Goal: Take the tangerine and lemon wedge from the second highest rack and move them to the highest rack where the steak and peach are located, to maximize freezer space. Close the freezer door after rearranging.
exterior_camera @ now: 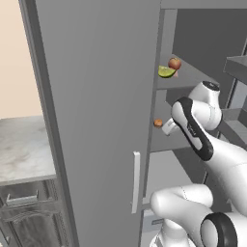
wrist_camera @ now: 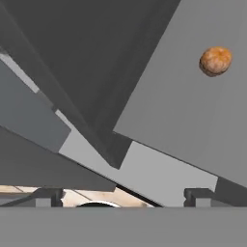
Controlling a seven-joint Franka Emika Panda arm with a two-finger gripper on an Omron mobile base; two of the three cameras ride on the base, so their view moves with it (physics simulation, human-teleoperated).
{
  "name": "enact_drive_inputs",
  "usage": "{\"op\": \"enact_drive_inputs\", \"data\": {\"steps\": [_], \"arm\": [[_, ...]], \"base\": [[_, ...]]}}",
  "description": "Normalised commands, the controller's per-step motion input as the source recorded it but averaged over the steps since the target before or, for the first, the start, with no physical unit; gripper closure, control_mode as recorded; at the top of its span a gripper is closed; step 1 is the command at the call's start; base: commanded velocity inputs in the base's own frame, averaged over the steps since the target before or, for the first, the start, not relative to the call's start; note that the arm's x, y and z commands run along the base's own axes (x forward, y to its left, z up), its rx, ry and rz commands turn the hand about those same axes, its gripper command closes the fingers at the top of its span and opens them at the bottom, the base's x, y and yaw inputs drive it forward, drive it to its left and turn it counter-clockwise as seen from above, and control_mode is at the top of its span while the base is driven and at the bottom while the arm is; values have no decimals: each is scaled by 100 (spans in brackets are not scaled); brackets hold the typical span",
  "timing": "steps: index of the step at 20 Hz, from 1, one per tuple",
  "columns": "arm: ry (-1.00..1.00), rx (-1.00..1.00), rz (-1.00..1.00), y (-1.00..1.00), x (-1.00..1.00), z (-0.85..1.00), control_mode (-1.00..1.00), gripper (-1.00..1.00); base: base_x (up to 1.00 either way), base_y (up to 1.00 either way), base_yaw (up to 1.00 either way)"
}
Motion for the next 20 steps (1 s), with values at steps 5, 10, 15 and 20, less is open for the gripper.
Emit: {"op": "enact_drive_inputs", "data": {"steps": [5,10,15,20], "arm": [[1,-13,8,-17,0,-50,-100,-100],[0,-22,22,-1,-1,-51,-100,-100],[0,-9,20,-10,4,-37,-100,-100],[-4,1,18,-36,33,-28,-100,-100]], "base": [[0,0,0],[0,0,0],[0,0,0],[0,0,0]]}}
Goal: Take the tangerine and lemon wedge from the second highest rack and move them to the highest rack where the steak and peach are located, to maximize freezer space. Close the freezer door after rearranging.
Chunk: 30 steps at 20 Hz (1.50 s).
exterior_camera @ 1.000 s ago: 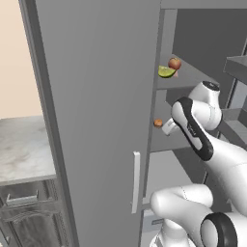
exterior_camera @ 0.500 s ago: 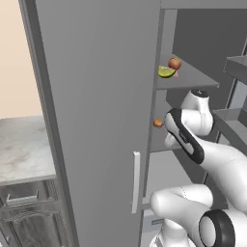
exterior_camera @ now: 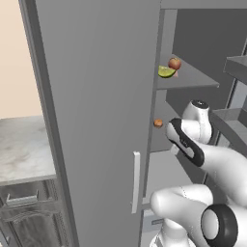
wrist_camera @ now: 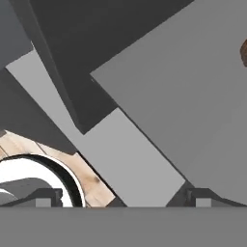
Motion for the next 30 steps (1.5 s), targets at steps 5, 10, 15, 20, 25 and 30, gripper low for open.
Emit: {"op": "enact_drive_inputs", "data": {"steps": [5,10,15,20,25,30], "arm": [[-1,5,11,-18,63,-18,-100,-100],[-4,2,6,-6,51,-2,-100,-100],[-1,2,0,0,35,0,-100,-100],[0,0,0,0,21,0,-100,-100],[0,0,0,0,35,0,-100,-100],[0,0,0,0,40,0,-100,-100]], "base": [[0,0,0],[0,0,0],[0,0,0],[0,0,0],[0,0,0],[0,0,0]]}}
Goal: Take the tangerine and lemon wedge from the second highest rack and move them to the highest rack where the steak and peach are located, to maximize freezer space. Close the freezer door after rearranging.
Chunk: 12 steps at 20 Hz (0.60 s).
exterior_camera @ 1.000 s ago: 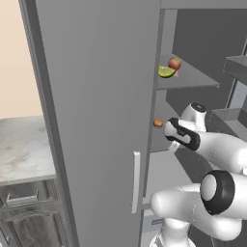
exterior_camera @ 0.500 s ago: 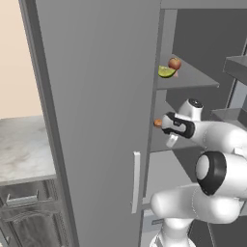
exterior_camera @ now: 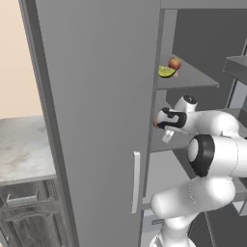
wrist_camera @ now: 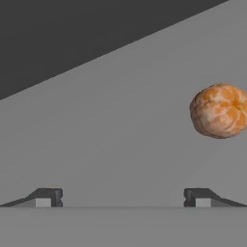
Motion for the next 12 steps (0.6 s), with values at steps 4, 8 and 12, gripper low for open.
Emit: {"op": "enact_drive_inputs", "data": {"steps": [4,8,12], "arm": [[0,0,0,0,41,0,-100,-100],[0,0,0,-1,34,1,-100,-100],[0,2,0,-3,31,0,-100,-100]], "base": [[0,0,0],[0,0,0],[0,0,0]]}}
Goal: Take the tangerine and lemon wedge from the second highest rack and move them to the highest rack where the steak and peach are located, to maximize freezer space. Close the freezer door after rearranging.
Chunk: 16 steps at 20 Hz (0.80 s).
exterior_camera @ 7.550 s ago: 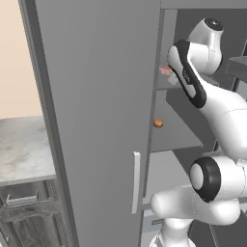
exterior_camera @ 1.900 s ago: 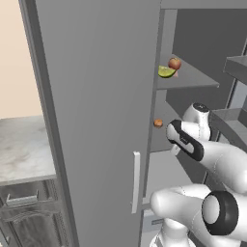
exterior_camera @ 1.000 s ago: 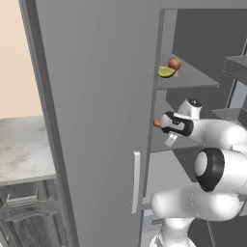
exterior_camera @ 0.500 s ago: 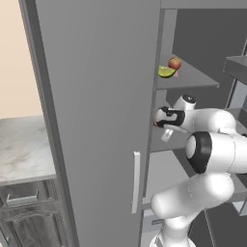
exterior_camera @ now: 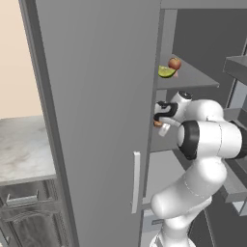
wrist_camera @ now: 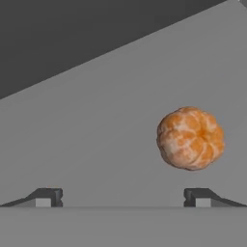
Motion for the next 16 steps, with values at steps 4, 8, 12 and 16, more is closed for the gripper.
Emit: {"op": "enact_drive_inputs", "data": {"steps": [4,8,12,16], "arm": [[-1,4,0,-3,30,4,-100,-100],[-1,6,0,0,30,11,-100,-100],[0,7,-2,-3,25,6,-100,-100],[3,9,-6,-6,27,-2,-100,-100]], "base": [[0,0,0],[0,0,0],[0,0,0],[0,0,0]]}}
